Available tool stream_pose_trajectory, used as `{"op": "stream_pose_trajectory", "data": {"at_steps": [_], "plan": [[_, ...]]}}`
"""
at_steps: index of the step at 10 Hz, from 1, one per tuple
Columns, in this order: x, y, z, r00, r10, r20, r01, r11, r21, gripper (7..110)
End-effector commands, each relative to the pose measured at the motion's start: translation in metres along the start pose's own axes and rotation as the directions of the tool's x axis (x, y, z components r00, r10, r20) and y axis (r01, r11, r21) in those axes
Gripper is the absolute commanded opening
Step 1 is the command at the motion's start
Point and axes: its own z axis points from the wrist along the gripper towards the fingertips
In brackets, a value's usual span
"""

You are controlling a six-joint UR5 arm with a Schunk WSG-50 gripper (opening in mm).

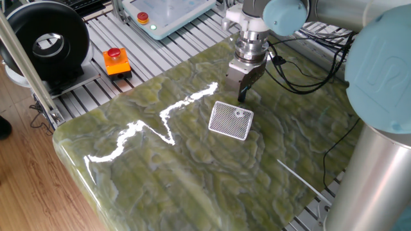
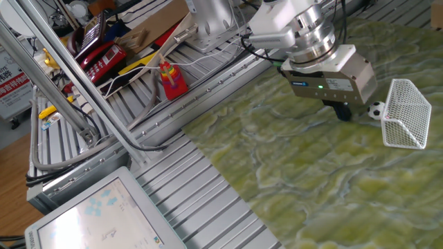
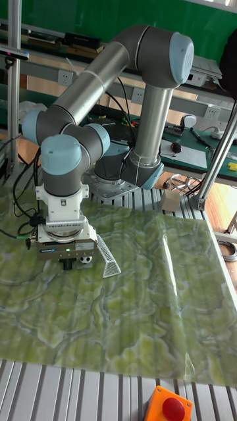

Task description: Push the soccer ball into the goal

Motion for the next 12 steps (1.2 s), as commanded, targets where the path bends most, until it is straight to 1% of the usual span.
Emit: {"op": "stream_pose_trajectory", "data": {"at_steps": [1,3,5,6,7,9,10,11,12], "plan": [[0.001,-0.023,-0.029,1.0,-0.014,0.022,0.013,0.997,0.078,7],[0.002,-0.022,-0.027,1.0,-0.003,0.019,0.002,0.997,0.075,7],[-0.003,-0.012,-0.025,0.999,0.032,0.036,-0.033,0.999,0.033,7],[-0.006,-0.017,-0.024,0.999,0.026,0.048,-0.029,0.998,0.056,7],[-0.01,-0.027,-0.02,0.998,0.003,0.057,-0.008,0.995,0.096,7],[-0.014,-0.028,-0.02,0.997,-0.034,0.071,0.027,0.994,0.104,7],[-0.022,-0.031,-0.021,0.993,-0.073,0.097,0.061,0.991,0.118,7],[-0.028,-0.033,-0.022,0.985,-0.134,0.113,0.118,0.984,0.134,7],[-0.028,-0.038,-0.023,0.979,-0.174,0.103,0.156,0.975,0.16,7]]}}
